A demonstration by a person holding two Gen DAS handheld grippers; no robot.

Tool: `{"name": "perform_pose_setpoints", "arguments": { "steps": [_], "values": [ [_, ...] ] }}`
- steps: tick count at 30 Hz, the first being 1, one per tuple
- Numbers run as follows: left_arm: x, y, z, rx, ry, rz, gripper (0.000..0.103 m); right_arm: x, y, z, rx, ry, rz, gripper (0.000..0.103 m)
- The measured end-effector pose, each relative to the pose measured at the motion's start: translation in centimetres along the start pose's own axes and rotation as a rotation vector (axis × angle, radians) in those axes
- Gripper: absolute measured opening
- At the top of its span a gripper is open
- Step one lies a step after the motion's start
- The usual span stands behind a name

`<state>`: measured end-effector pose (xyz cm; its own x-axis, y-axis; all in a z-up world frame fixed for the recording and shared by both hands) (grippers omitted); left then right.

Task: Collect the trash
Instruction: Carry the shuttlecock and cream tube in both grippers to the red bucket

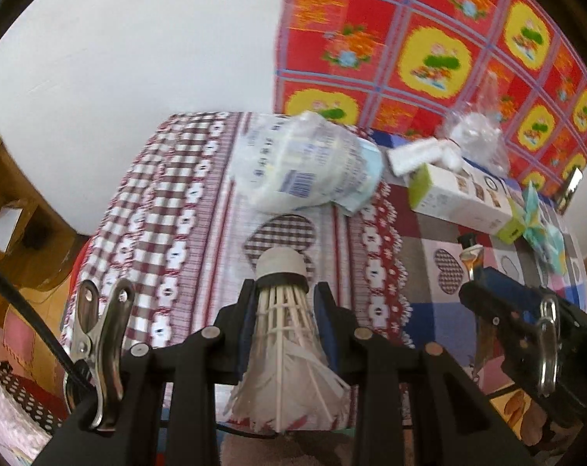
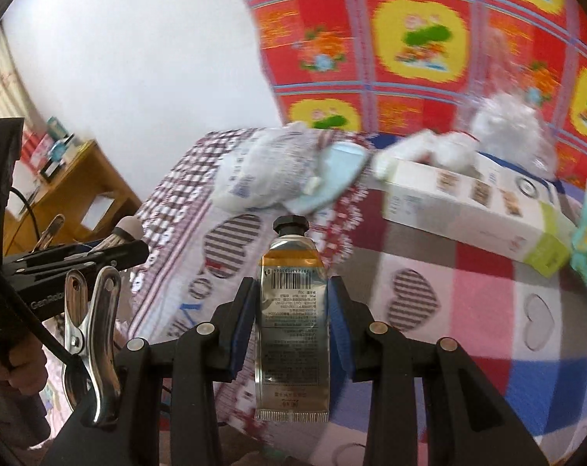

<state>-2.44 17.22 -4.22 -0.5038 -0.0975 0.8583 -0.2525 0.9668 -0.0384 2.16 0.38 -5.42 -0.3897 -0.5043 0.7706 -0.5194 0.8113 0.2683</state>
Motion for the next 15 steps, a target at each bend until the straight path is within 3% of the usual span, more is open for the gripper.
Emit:
{"name": "perform_pose_setpoints", "arguments": {
  "steps": [15],
  "values": [
    [0.4,12.4,-1.0,0.136,-0.016,-0.057,0.031,-5.2,12.2,-4.6,0.098,0.009,-0.062,0.038]
  ]
}}
Point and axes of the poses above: each gripper's, at about its wrist camera, not at the fingertips, and x roughly against the way its jaws point, y to its left, z to its underside, the point moved 1 cm from there along -x, roughly the way its jaws point, and after that the axes turned 2 degrees about -x, right-handed, at the moved point
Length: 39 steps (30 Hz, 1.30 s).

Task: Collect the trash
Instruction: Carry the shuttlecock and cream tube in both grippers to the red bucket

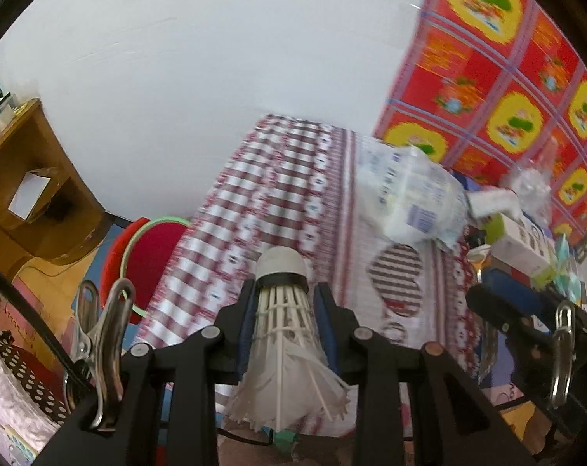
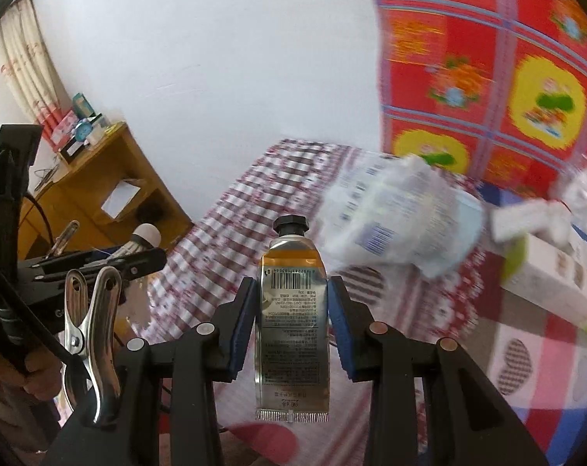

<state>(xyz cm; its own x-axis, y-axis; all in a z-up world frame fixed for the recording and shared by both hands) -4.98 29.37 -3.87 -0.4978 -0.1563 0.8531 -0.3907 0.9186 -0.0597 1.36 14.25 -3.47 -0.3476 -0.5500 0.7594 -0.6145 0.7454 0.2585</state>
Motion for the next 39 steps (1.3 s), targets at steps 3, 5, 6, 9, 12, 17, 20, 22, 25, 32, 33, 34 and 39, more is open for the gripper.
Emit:
{"name": "perform_pose_setpoints", "arguments": {
  "steps": [3,5,6,9,12,17,20,22,25,32,33,34,39],
  "values": [
    [-0.2,2.5,-0.8,0.011,0.0,0.006,0.031,-1.2,2.5,-1.1,0.014,0.001,-0.005,0.038],
    [-0.4,4.2,-1.4,0.013,-0.001,0.008,0.031,-2.1,4.2,-1.9,0.02,0.001,-0.009,0.038],
    [-0.5,4.9,-1.7,0.012,-0.002,0.01,0.031,-2.5,5.0,-2.3,0.022,0.004,-0.013,0.038],
    [-0.8,7.1,-2.5,0.009,-0.005,0.013,0.031,-4.2,7.3,-3.3,0.023,0.02,-0.032,0.038],
    [-1.1,9.8,-3.2,0.019,-0.007,0.015,0.031,-6.0,9.6,-4.1,0.029,0.042,-0.055,0.038],
    [-2.1,14.5,-4.1,0.052,-0.004,0.015,0.031,-9.2,13.2,-5.6,0.045,0.074,-0.075,0.038],
    [-2.8,17.7,-4.3,0.086,-0.007,-0.002,0.031,-11.2,15.2,-6.7,0.064,0.095,-0.096,0.038],
    [-3.3,19.3,-4.4,0.102,-0.001,-0.014,0.031,-12.3,16.2,-7.2,0.072,0.106,-0.109,0.038],
    [-4.6,21.8,-4.3,0.131,0.021,-0.03,0.031,-14.2,17.6,-8.0,0.075,0.125,-0.12,0.038],
    [-8.8,26.2,-3.5,0.19,0.07,-0.026,0.031,-20.0,19.5,-9.2,0.067,0.205,-0.125,0.038],
    [-9.5,26.6,-3.4,0.195,0.08,-0.022,0.031,-20.9,19.6,-9.3,0.062,0.222,-0.126,0.038],
    [-10.2,27.0,-3.2,0.199,0.089,-0.019,0.031,-21.7,19.6,-9.3,0.056,0.238,-0.128,0.038],
    [-14.1,28.5,-2.5,0.205,0.119,0.002,0.031,-26.1,20.4,-9.2,0.055,0.307,-0.113,0.038]
  ]
}}
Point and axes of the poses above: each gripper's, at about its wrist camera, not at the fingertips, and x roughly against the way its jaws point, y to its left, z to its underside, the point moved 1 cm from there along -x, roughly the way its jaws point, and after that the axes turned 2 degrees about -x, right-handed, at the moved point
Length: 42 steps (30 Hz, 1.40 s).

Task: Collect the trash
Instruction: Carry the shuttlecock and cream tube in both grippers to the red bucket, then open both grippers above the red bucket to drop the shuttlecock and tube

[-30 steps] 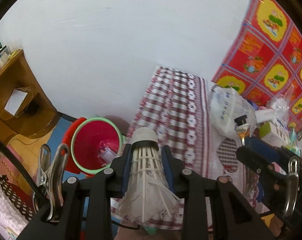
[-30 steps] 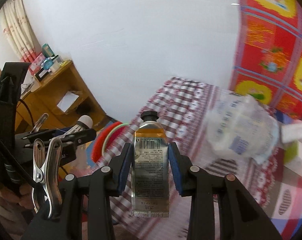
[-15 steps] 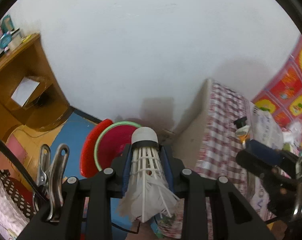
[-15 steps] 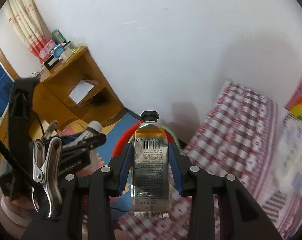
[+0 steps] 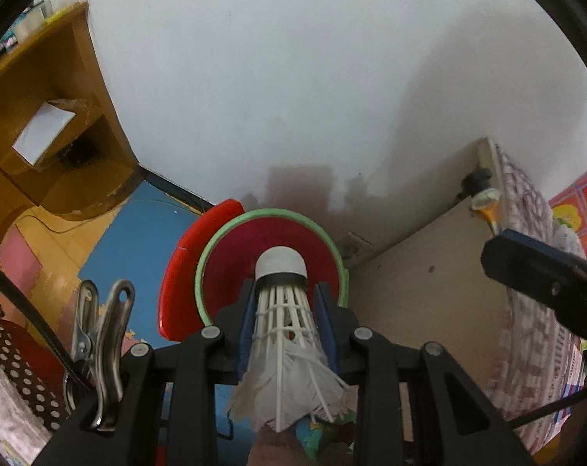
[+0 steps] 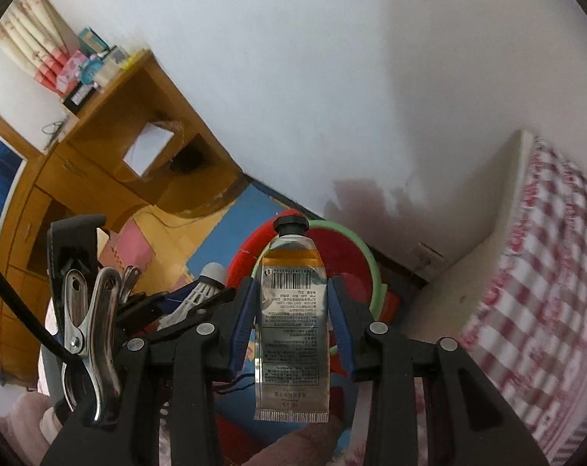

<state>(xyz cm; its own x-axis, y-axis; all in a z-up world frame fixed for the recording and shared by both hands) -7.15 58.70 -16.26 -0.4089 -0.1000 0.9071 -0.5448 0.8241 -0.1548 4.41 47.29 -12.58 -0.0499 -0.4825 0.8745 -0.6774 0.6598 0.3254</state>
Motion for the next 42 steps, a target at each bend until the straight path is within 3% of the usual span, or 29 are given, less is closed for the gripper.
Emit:
{"name": "perform_pose_setpoints", "arguments": {
  "steps": [11,17,27,33,42],
  "values": [
    [-8.1,3.4,0.1,0.049,0.09,0.012,0.031,-8.9,-0.6,-1.3,-0.056,0.138,0.041,0.038],
    [-11.4,4.5,0.5,0.073,0.136,0.012,0.031,-11.8,-0.8,-1.5,-0.074,0.176,0.056,0.038],
    [-14.1,5.2,0.8,0.093,0.18,0.022,0.031,-13.6,-1.3,-1.5,-0.102,0.214,0.067,0.038],
    [-14.5,5.0,0.6,0.08,0.203,0.01,0.045,-13.9,-1.4,-1.6,-0.113,0.214,0.074,0.038],
    [-14.6,5.2,0.5,0.09,0.201,0.004,0.045,-13.3,-1.5,-1.5,-0.115,0.204,0.067,0.038]
  ]
}}
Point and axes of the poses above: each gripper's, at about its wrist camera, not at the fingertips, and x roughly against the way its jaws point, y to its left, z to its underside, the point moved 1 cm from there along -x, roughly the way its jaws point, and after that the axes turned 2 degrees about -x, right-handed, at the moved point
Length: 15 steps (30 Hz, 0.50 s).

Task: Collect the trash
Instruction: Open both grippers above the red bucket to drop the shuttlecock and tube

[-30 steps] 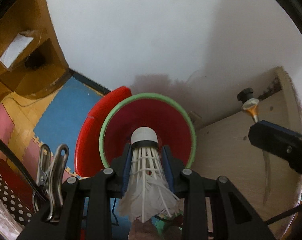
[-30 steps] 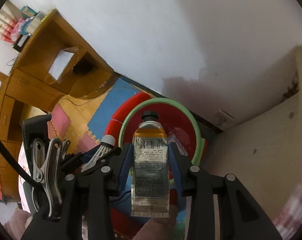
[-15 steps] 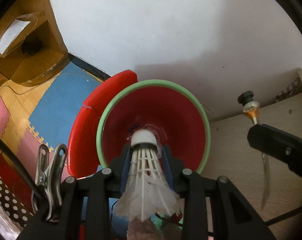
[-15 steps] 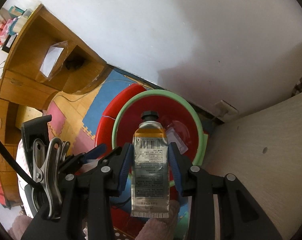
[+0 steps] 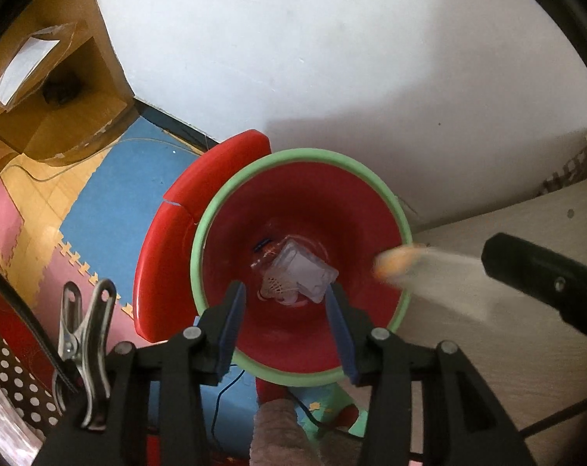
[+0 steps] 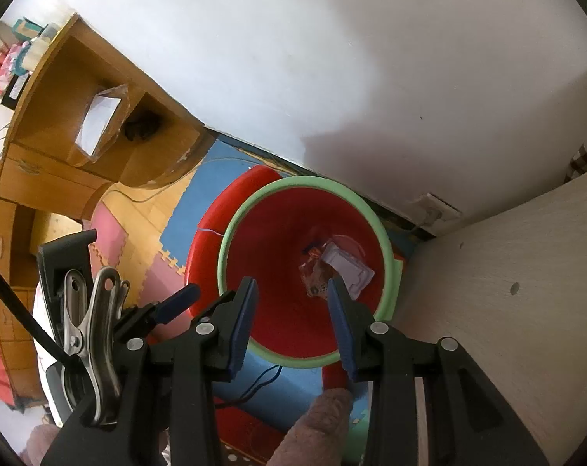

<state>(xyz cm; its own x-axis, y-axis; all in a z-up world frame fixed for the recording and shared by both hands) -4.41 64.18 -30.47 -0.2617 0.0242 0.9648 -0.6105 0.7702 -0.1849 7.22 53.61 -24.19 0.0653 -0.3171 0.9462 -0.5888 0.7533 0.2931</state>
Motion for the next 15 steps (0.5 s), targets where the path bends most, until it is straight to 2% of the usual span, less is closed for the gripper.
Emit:
{"name": "perform_pose_setpoints", "arguments": {
  "steps": [15],
  "values": [
    [3.0,-0.2,0.7,-0.004,-0.036,0.001,0.045,3.3,0.4,2.1,-0.01,-0.041,-0.032,0.038]
  ]
}}
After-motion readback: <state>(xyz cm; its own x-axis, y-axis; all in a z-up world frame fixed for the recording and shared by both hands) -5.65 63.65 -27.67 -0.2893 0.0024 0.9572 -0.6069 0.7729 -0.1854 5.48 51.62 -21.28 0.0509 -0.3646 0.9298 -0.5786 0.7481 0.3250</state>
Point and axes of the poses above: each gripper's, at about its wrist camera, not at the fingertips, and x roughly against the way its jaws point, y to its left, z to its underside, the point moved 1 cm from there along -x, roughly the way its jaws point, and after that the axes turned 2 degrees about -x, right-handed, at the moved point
